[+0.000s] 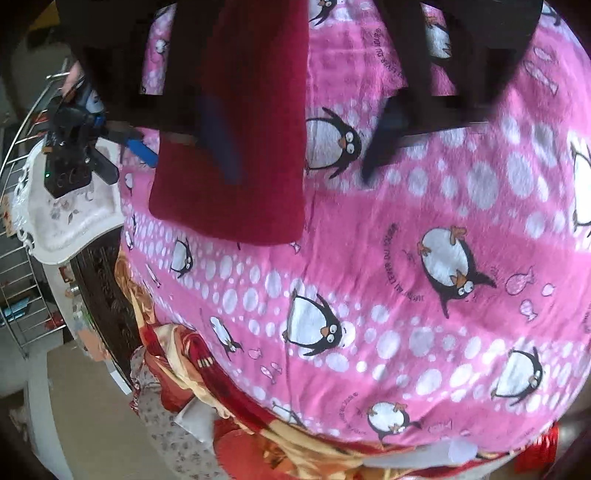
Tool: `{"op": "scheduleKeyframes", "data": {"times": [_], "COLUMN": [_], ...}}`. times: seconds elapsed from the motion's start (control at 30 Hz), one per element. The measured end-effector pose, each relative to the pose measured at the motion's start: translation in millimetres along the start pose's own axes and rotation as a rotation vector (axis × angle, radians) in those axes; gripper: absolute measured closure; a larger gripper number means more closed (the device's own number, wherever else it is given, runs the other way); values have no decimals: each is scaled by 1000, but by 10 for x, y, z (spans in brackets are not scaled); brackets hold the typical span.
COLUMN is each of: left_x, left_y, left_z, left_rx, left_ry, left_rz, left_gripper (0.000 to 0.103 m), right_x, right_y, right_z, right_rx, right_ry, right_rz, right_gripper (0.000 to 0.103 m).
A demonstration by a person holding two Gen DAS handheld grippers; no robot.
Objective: Fold small clothes
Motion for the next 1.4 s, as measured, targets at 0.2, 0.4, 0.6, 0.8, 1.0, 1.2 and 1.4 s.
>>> {"op": "scheduleKeyframes", "data": {"times": [0.2, 0.4, 0.6, 0.8, 1.0, 1.2, 1.4], "left_x": [-154, -150, -16, 724, 1187, 1260, 1431], "left_y": [348, 406, 248, -40, 75, 54, -216], "left_z": [149, 208, 312, 275, 331, 96, 257], "left_rx": [-10, 8, -64, -74, -13, -75, -159], "left_ry": [27, 53, 99, 139, 64, 26, 135], "left_rz": [-49, -40, -25, -70, -151, -121, -115], "left_gripper": [29, 58, 58, 45, 80, 87, 55], "right_x": [-107, -82, -15, 586, 1125, 1196, 1417], "right_y": [167, 363, 318, -69, -105, -150, -165], "right_z": [203, 343, 388, 244, 452, 300, 343], "right_rx": [102, 59, 43, -1, 36, -11, 24], "right_ry": [-1, 72, 101, 69, 133, 138, 110], "right_rz": [-26, -71, -60, -51, -19, -46, -105], "right_gripper": [16, 66, 63, 29, 66, 73, 32]}}
Point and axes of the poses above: each gripper's, at about its wrist camera, not at the fingertips, and y roughly the way its jaws point, z to its right, x to its underside, the point moved 9 cm from there along y, roughly the way its jaws point, and after that the axes turned 5 degrees about y, right-handed, at the moved point
